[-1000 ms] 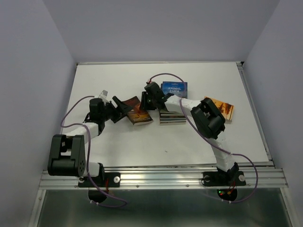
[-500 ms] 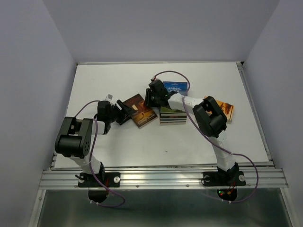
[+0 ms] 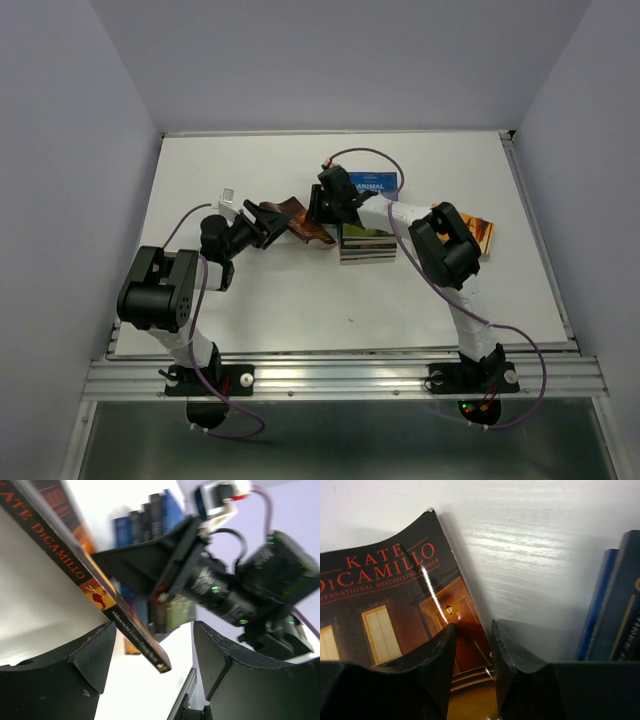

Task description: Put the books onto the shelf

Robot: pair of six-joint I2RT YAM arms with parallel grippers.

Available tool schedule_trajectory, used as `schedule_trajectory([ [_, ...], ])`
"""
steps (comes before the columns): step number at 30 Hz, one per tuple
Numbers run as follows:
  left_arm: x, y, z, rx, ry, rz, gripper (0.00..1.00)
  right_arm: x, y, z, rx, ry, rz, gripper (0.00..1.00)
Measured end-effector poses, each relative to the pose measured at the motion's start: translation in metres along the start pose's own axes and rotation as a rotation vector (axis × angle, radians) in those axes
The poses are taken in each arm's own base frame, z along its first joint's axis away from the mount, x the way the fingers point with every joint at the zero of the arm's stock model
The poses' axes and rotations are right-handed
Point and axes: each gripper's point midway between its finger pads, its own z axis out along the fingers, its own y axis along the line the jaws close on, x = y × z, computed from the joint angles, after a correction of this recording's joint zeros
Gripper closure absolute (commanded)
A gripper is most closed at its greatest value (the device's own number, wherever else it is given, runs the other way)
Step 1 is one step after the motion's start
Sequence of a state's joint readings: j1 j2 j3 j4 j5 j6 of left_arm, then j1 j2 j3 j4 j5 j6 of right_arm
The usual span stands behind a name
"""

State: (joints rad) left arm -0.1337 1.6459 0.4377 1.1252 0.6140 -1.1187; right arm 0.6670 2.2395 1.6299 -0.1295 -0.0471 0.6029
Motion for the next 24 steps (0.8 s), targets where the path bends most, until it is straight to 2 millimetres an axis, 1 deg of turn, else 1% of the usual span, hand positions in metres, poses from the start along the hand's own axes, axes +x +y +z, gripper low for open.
schedule_trajectory([
  [3,-0.005,-0.021,0.004,0.075,-0.007,0.050,0.25,0.003,0.008,-0.001,-0.038,0.021,0.012,0.63],
  [4,-0.007,-0.033,0.007,0.113,-0.009,0.077,0.26,0.005,0.011,-0.001,-0.052,0.029,0.018,0.63],
  [5,-0.008,-0.040,0.010,0.134,-0.008,0.092,0.27,0.009,0.017,-0.003,-0.080,0.050,0.024,0.63],
  [6,-0.007,-0.048,0.014,0.159,0.000,0.111,0.27,0.014,0.022,-0.004,-0.096,0.067,0.020,0.63],
  [8,-0.004,-0.054,0.024,0.182,0.017,0.135,0.27,0.034,0.033,-0.005,-0.131,0.128,0.018,0.63],
  [9,-0.004,-0.053,0.027,0.185,0.019,0.140,0.28,0.041,0.039,-0.005,-0.137,0.141,0.023,0.63],
  [11,-0.011,-0.049,0.030,0.179,0.000,0.144,0.30,0.043,0.042,-0.006,-0.149,0.153,0.032,0.63],
  [15,-0.016,-0.035,0.034,0.120,-0.029,0.138,0.30,0.044,0.042,-0.007,-0.149,0.162,0.040,0.63],
  [20,-0.015,-0.007,0.034,-0.061,-0.053,0.165,0.27,0.049,0.046,-0.009,-0.168,0.181,0.032,0.62],
  [24,-0.014,-0.005,0.036,-0.161,-0.038,0.238,0.26,0.053,0.049,-0.010,-0.186,0.196,0.016,0.62],
])
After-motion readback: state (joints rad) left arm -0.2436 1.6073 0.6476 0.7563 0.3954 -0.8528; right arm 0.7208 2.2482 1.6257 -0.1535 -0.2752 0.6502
